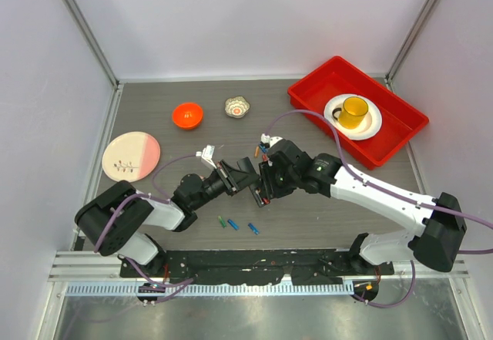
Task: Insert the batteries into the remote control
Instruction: Load the battery into the remote control.
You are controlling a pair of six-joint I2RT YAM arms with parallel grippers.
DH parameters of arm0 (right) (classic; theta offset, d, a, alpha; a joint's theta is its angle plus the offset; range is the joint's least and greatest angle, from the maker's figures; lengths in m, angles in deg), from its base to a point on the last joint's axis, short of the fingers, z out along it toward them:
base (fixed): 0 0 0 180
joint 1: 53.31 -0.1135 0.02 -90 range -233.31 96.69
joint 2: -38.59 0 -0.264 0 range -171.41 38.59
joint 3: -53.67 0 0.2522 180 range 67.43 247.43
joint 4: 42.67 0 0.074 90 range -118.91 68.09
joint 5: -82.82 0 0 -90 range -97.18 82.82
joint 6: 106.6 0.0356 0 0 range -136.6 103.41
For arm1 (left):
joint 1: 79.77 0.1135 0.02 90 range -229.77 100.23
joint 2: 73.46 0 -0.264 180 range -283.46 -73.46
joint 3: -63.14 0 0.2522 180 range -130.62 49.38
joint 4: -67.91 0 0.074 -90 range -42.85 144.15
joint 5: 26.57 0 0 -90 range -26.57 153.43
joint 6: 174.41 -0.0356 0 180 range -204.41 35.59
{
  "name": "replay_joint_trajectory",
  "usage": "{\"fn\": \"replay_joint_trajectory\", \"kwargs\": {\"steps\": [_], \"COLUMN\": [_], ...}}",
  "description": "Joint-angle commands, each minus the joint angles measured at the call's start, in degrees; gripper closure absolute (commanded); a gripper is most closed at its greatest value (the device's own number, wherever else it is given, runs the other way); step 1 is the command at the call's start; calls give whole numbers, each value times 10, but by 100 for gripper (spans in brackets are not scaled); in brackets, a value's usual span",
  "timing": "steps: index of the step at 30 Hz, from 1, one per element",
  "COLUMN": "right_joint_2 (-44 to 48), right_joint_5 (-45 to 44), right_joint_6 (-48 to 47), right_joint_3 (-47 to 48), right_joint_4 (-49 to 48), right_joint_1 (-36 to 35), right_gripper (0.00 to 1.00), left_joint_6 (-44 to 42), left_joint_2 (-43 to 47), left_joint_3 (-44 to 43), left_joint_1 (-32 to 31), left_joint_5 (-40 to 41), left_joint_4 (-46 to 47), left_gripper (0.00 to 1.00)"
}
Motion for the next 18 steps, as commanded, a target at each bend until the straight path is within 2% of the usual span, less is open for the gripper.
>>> {"fn": "replay_joint_trajectory", "kwargs": {"steps": [1,13,16,18], "right_joint_2": [25,72,124,161], "right_joint_5": [-21,-29,-65,-64], "right_joint_6": [8,-4,-24,-35], "right_joint_3": [33,45,7,-54], "right_joint_4": [-17,-38,-81,-143], "right_joint_1": [5,4,5,5], "right_gripper": [62,58,57,50], "left_joint_6": [5,13,24,40], "left_joint_2": [-2,-17,-15,-14], "left_joint_3": [-9,-14,-22,-29], "left_joint_1": [-6,-6,-6,-5], "left_joint_5": [-18,-16,-22,-41], "left_joint_4": [160,160,160,160], "left_gripper": [100,100,100,100]}}
